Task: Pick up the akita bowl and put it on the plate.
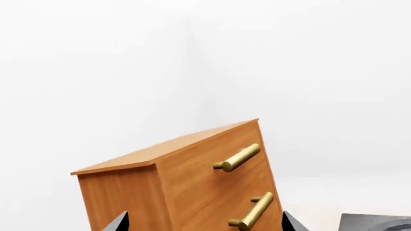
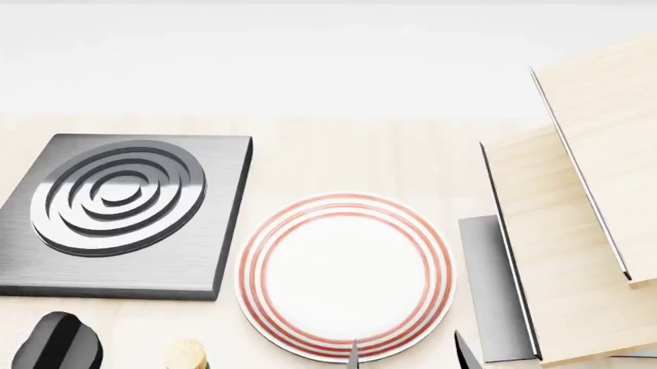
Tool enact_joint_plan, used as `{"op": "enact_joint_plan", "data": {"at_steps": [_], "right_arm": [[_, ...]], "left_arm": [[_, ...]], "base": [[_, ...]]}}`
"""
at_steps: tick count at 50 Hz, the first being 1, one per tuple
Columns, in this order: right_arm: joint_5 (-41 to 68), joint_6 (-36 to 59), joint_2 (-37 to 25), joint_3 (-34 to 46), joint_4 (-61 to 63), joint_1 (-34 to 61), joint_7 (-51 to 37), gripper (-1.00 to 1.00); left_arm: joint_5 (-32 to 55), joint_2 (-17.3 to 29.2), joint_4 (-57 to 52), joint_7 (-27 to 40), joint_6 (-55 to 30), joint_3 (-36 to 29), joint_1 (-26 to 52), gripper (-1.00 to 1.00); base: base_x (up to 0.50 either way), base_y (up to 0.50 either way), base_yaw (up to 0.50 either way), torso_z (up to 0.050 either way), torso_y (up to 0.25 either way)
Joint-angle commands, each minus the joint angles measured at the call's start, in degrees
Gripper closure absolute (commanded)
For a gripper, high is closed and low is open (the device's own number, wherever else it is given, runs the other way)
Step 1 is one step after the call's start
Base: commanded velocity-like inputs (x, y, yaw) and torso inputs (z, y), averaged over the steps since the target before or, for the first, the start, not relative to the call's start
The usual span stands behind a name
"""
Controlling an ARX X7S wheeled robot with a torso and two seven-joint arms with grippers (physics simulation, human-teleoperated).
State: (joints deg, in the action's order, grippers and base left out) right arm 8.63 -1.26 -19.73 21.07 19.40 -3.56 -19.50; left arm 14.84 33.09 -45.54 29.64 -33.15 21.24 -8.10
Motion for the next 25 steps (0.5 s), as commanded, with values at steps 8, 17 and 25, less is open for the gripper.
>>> {"op": "enact_joint_plan", "data": {"at_steps": [8,17,25], "right_arm": [[0.0,-0.3,-0.1,0.6,-0.6,0.1,0.0,-1.00],[0.1,-0.3,-0.3,0.8,-0.6,0.1,0.0,-1.00],[0.2,-0.3,-0.3,1.0,-0.6,0.1,-0.1,-1.00]], "left_arm": [[8.9,4.4,-0.7,-1.7,-13.3,3.6,6.0,-1.00],[8.7,4.9,-0.3,-1.6,-14.0,4.0,5.4,-1.00],[9.7,5.6,-0.2,-2.4,-15.6,4.0,5.2,-1.00]], "base": [[0.00,0.00,0.00,0.000,0.000],[0.00,0.00,0.00,0.000,0.000],[0.00,0.00,0.00,0.000,0.000]]}}
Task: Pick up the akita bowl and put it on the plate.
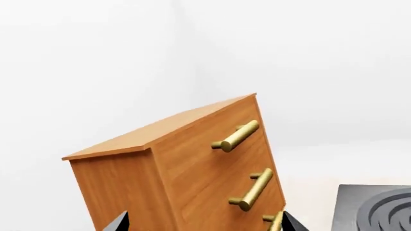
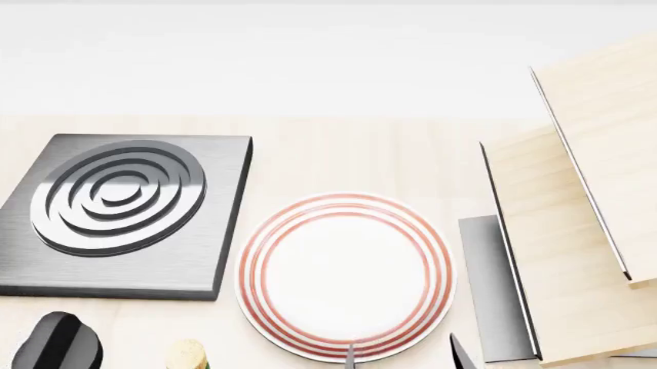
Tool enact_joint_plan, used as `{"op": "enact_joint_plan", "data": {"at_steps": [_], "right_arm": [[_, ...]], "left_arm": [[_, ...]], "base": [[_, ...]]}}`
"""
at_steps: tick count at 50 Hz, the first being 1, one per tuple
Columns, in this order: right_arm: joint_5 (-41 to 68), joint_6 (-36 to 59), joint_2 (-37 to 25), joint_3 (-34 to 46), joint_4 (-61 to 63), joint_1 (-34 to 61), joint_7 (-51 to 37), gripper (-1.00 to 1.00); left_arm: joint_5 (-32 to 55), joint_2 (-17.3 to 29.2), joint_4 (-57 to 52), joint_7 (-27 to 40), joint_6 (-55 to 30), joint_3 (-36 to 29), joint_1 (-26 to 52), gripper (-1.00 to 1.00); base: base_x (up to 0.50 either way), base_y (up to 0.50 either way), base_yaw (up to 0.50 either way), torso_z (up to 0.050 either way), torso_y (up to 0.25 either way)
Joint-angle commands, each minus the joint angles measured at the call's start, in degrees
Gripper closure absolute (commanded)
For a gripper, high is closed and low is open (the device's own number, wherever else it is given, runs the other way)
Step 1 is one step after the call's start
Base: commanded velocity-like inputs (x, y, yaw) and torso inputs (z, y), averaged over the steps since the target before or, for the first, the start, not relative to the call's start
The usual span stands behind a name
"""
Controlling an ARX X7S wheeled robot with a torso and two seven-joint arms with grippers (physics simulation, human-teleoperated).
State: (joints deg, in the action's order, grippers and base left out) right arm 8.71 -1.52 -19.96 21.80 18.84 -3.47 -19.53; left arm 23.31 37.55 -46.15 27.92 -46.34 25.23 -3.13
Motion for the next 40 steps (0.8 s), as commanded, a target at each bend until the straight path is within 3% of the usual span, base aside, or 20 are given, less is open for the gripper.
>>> {"op": "enact_joint_plan", "data": {"at_steps": [1,8,16,40], "right_arm": [[0.1,-0.1,-0.1,0.3,-0.2,0.1,0.0,-1.00],[0.2,-0.2,-0.1,0.5,-0.6,0.3,0.0,-1.00],[0.2,0.1,-0.2,0.6,-0.3,0.3,-0.1,-1.00],[0.4,-0.3,-0.3,1.2,-1.1,0.5,-0.2,-1.00]], "left_arm": [[1.6,1.1,0.7,-0.9,-2.7,-0.3,0.4,-1.00],[3.1,1.7,0.5,-1.6,-4.5,-1.9,1.0,-1.00],[8.8,0.8,-0.6,-5.2,-5.7,1.8,0.5,-1.00],[11.2,0.3,2.0,-7.8,-5.5,2.0,-0.4,-1.00]], "base": [[0.00,0.00,0.00,0.000,0.000],[0.00,0.00,0.00,0.000,0.000],[0.00,0.00,0.00,0.000,0.000],[0.00,0.00,0.00,0.000,0.000]]}}
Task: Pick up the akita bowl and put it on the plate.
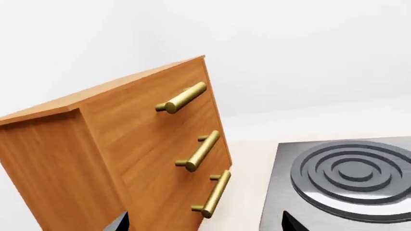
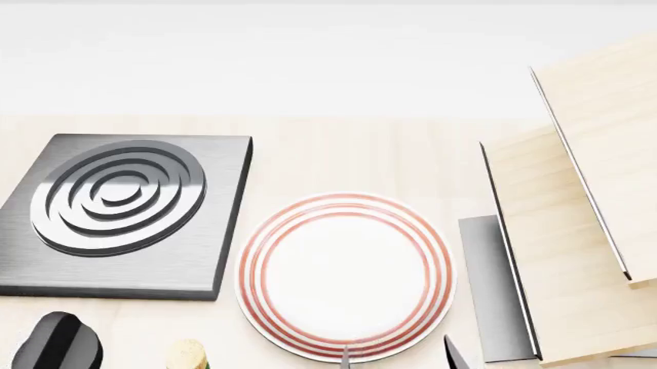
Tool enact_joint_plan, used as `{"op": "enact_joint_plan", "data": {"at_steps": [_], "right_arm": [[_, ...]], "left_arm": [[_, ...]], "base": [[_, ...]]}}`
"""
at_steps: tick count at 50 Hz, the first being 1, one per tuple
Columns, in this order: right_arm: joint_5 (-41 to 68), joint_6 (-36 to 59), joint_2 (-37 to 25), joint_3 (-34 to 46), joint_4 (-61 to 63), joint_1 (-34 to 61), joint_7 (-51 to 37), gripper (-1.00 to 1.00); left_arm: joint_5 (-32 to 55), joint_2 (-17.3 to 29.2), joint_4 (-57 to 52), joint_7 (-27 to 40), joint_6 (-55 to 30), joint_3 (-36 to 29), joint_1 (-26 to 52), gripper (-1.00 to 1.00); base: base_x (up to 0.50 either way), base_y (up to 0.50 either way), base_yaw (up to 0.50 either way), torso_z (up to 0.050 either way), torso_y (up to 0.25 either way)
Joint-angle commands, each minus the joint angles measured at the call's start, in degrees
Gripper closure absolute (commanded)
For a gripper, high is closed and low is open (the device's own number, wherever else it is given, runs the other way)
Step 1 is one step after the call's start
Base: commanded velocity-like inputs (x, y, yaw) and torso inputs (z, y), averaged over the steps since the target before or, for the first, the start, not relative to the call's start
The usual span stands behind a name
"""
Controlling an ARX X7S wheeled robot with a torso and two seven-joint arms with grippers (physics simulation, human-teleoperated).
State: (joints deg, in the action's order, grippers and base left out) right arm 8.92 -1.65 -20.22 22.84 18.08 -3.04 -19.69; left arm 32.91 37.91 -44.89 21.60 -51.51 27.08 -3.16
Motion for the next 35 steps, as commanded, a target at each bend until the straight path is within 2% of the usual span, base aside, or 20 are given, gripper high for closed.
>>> {"op": "enact_joint_plan", "data": {"at_steps": [1,35], "right_arm": [[0.1,-0.3,-0.1,0.3,-0.4,0.1,0.0,-1.00],[0.4,-0.4,-0.3,0.9,-0.9,0.3,-0.3,-1.00]], "left_arm": [[1.0,0.0,1.1,-1.3,0.0,-0.5,-0.4,-1.00],[4.1,0.5,1.7,-3.2,-1.9,-0.7,-1.4,-1.00]], "base": [[0.00,0.00,0.00,0.000,0.000],[0.00,0.00,0.00,0.000,0.000]]}}
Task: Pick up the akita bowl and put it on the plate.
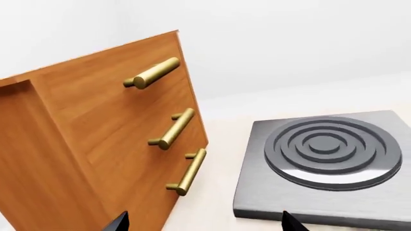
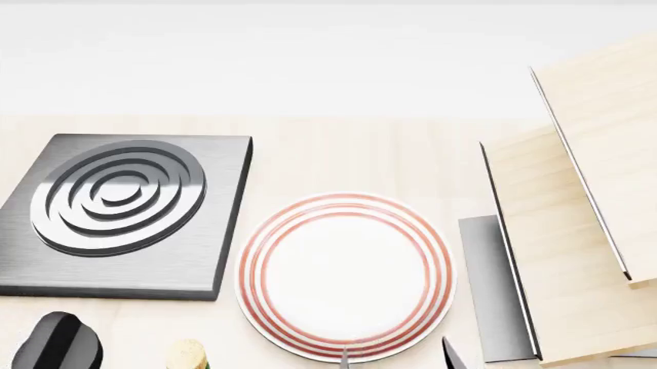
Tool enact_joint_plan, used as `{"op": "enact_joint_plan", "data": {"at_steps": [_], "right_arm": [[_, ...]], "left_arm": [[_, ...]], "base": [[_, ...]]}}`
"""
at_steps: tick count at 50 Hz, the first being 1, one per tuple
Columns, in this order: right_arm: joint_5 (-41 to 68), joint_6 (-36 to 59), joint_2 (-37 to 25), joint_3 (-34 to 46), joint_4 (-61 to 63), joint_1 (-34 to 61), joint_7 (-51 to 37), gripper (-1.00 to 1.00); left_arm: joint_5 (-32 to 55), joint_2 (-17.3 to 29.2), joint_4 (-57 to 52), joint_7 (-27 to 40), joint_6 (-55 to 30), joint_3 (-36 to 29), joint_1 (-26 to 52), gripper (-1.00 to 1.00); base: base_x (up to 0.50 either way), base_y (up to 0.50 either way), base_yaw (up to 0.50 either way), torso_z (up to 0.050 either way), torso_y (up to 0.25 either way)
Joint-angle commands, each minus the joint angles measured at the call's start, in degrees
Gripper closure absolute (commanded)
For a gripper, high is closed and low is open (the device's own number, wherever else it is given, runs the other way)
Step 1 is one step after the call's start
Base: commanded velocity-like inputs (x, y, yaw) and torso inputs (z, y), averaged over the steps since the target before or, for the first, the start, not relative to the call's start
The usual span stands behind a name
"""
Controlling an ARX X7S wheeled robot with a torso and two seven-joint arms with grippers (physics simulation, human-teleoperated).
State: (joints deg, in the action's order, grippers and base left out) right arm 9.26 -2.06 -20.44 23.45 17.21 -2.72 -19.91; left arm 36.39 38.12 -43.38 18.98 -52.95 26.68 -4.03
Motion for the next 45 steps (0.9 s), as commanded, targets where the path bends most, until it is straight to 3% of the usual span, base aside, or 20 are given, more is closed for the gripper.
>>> {"op": "enact_joint_plan", "data": {"at_steps": [1,45], "right_arm": [[0.1,0.0,-0.1,0.2,-0.1,0.1,-0.1,-1.00],[0.2,-0.2,-0.4,1.1,-0.8,0.4,-0.5,-1.00]], "left_arm": [[0.8,0.4,0.0,-0.6,-0.7,-0.2,-0.6,-1.00],[5.8,2.3,0.8,-5.5,-2.8,2.0,-4.2,-1.00]], "base": [[0.00,0.00,0.00,0.000,0.000],[0.00,0.00,0.00,0.000,0.000]]}}
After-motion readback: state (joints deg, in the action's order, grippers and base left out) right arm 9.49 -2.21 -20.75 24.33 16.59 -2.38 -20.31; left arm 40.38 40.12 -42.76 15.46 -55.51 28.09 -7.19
